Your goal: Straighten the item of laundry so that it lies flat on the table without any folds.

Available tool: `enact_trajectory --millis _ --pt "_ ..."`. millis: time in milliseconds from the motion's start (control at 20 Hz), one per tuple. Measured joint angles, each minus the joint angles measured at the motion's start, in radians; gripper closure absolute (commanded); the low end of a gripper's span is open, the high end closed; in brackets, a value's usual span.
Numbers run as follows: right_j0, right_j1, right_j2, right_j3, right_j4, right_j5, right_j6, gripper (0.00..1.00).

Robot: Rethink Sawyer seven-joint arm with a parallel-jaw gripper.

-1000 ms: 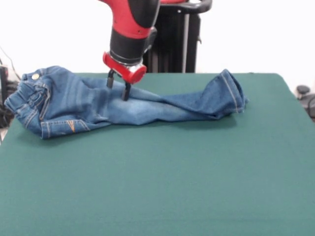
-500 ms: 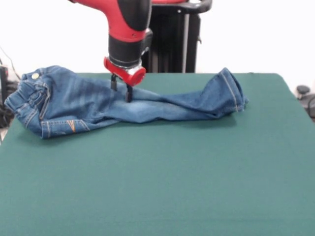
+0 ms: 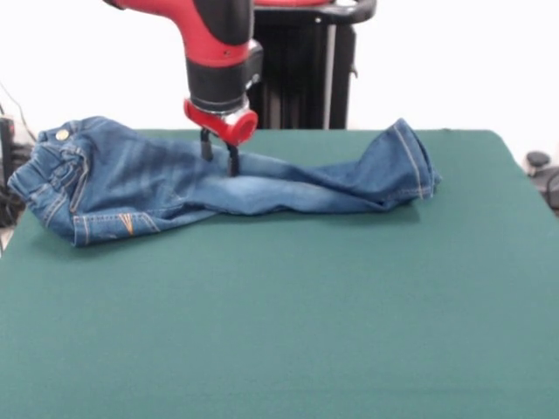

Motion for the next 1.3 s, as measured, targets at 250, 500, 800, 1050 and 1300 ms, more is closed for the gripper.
enact_trajectory --millis 250,500,800,1050,1300 --pt "-0.079 -0.075 0.068 0.063 -0.064 0.058 0.0 0.0" --pt "-0.115 -0.126 0.081 0.087 -0.148 0.133 0.0 0.0" --pt "-0.122 -0.061 0.082 0.065 -0.299 0.143 0.0 0.0" --pt "-0.12 0.036 0.082 0.031 -0.397 0.124 0.0 0.0" --pt "-0.094 0.061 0.078 0.011 -0.416 0.12 0.0 0.0"
